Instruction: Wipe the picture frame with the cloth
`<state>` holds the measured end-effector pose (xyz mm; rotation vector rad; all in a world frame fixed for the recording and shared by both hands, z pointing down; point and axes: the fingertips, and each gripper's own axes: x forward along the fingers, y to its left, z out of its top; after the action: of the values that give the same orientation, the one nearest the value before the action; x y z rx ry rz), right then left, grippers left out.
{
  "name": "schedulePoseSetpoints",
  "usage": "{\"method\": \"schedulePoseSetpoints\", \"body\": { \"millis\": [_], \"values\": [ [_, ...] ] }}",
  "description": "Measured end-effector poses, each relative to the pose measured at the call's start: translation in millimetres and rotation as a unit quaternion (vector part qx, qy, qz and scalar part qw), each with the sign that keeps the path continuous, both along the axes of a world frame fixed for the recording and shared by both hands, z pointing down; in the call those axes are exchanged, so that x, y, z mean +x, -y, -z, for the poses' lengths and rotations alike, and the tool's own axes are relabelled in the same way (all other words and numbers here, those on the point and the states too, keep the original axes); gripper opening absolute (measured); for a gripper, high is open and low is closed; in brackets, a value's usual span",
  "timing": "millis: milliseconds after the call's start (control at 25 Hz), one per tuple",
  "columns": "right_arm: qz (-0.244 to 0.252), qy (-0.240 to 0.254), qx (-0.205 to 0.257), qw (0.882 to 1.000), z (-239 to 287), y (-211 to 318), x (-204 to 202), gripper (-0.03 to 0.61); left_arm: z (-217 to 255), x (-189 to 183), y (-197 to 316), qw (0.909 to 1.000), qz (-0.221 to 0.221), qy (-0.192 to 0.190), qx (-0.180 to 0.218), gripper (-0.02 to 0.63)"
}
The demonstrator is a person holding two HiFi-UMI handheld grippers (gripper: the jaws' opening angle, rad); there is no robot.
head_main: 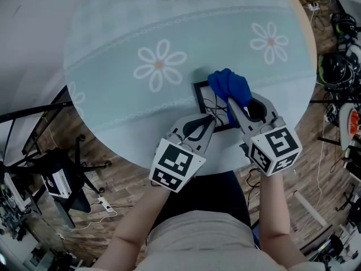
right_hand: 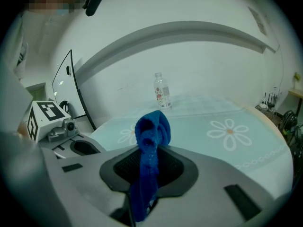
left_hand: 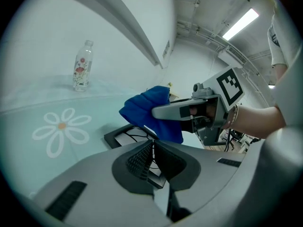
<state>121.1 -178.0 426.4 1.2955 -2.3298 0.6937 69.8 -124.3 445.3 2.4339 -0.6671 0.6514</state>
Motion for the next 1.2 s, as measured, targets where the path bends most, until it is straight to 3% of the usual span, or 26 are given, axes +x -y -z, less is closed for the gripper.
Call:
{"method": "schedulePoseSetpoints", "body": {
  "millis": [760,1200],
  "values": [
    [-0.036,0.064,0.084,0.994,110,-34,-10,0.092,111,-20,23,0.9921,-0.001,-0.053,0.113,0.026],
    [-0.029,0.089,0.119,0.988,146,-58,-20,0.092,152,-27,12,0.9849,0.001,-0.083,0.152,0.026]
  ]
}}
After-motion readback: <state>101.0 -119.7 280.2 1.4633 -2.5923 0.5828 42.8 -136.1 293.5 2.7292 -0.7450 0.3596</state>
